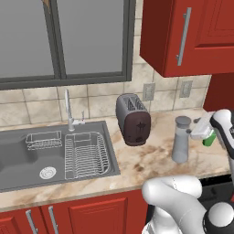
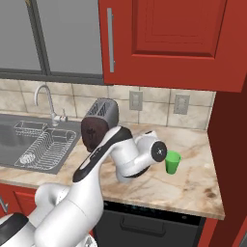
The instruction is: Place the pitcher and cup on the dining counter for serving.
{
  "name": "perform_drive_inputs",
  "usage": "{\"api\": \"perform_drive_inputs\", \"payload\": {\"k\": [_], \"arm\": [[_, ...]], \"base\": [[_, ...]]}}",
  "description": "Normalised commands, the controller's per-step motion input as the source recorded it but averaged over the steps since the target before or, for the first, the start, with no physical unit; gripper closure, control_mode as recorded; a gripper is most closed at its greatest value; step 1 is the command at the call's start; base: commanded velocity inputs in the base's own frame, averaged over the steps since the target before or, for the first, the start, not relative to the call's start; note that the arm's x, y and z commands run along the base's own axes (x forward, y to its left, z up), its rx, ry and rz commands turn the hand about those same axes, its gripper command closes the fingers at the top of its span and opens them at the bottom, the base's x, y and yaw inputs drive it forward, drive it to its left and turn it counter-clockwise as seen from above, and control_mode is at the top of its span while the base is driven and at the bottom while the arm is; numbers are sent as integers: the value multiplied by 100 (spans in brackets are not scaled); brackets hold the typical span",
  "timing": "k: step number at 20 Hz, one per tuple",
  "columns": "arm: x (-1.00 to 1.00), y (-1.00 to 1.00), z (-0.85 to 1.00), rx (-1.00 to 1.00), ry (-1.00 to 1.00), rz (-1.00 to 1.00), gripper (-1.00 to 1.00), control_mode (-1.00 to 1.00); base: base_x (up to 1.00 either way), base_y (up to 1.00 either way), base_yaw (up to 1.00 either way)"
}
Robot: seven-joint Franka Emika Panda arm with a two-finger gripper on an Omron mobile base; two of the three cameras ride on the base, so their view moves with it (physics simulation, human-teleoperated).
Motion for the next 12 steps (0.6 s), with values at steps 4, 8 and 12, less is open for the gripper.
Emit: {"api": "perform_drive_inputs", "payload": {"k": [4,8,12], "arm": [[0,17,-11,0,-9,7,-100,-100],[-3,2,-1,0,-3,2,-100,-100],[-30,0,0,0,0,0,-100,-100]], "base": [[0,0,0],[0,0,0],[0,0,0]]}}
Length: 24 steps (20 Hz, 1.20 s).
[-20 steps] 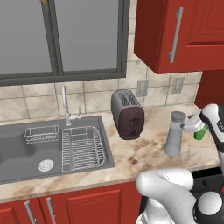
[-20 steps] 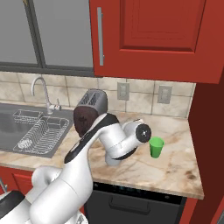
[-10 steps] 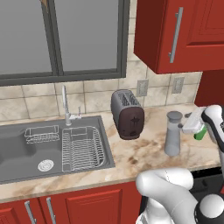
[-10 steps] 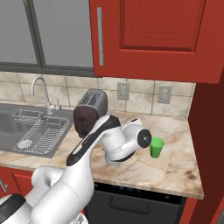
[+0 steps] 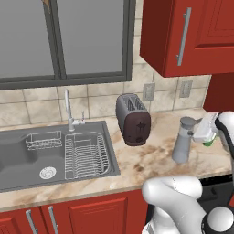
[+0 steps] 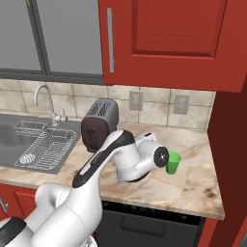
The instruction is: Place the pitcher and cup on the dining counter for serving.
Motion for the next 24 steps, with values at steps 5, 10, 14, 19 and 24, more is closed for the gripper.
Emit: {"api": "perform_drive_inputs", "payload": {"k": [5,10,14,19,24], "arm": [[-36,0,0,0,0,0,-100,-100],[-13,0,0,0,0,0,-100,-100],[1,0,0,0,0,0,-100,-100],[17,0,0,0,2,0,-100,-100],[26,-1,0,1,8,0,-100,-100]], "base": [[0,0,0],[0,0,0],[0,0,0],[0,0,0],[0,0,0]]}}
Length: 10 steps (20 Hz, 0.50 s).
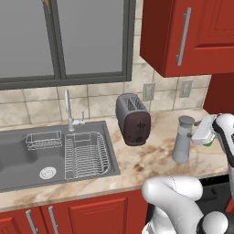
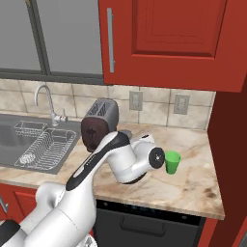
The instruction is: Place the pitcher and cup on the dining counter for serving.
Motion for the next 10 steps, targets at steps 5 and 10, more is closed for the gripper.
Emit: {"api": "perform_drive_inputs", "payload": {"k": [5,10], "arm": [[22,-12,0,5,12,0,-100,-100],[2,-11,0,7,9,0,-100,-100]], "base": [[0,0,0],[0,0,0]]}}
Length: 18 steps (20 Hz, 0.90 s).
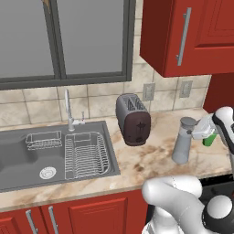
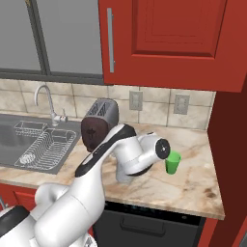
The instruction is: Place the pitcher and cup on the dining counter for serving.
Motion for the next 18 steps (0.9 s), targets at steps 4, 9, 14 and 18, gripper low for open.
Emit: {"api": "perform_drive_inputs", "payload": {"k": [4,9,14,18], "arm": [[0,-5,0,8,7,0,-100,-100],[0,0,-1,3,2,0,-100,-100],[1,9,-12,0,0,0,-100,-100],[5,18,-20,0,0,0,-100,-100]], "base": [[0,0,0],[0,0,0],[0,0,0],[0,0,0]]}}
